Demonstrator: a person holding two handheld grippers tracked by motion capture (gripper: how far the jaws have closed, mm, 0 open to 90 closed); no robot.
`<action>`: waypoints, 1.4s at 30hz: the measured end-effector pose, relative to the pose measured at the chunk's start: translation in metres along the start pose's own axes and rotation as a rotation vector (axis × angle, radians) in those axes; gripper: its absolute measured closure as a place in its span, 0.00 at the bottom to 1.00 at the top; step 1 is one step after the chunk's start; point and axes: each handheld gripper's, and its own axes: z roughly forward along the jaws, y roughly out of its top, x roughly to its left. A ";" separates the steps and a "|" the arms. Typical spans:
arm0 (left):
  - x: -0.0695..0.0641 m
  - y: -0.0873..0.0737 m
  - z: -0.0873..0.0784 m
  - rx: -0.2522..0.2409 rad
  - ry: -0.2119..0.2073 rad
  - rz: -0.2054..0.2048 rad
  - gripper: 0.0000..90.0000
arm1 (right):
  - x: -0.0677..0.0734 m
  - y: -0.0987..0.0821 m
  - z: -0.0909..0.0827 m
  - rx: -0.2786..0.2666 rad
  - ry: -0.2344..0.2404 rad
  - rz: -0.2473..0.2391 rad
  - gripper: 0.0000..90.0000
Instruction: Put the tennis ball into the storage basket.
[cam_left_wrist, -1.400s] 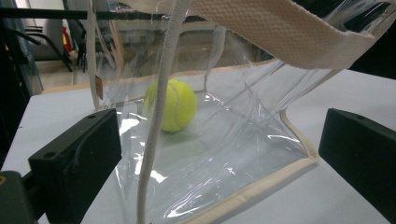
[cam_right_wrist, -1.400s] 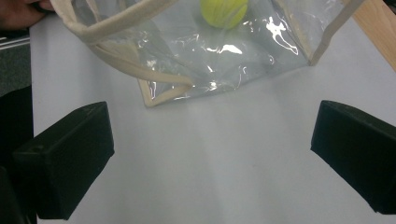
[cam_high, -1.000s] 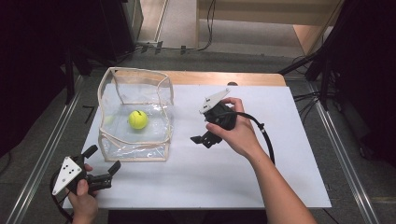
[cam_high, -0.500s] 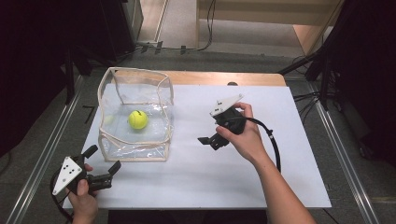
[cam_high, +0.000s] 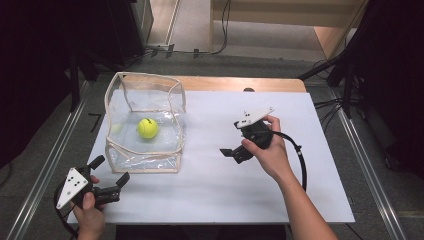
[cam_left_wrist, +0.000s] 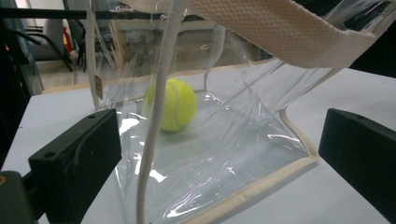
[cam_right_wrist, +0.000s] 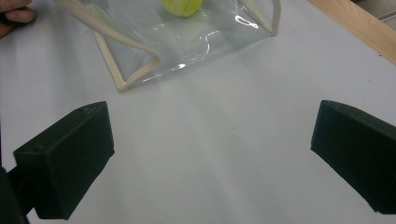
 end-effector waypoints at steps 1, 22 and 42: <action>0.000 0.000 0.000 0.000 0.000 0.000 0.00 | -0.001 -0.002 -0.001 -0.005 -0.003 0.000 0.00; 0.000 0.000 0.000 0.001 -0.002 0.002 0.00 | -0.008 -0.040 -0.016 -0.064 -0.052 0.070 0.00; -0.001 0.000 0.001 0.003 -0.003 0.002 0.00 | -0.013 -0.093 -0.033 -0.137 -0.101 0.155 0.00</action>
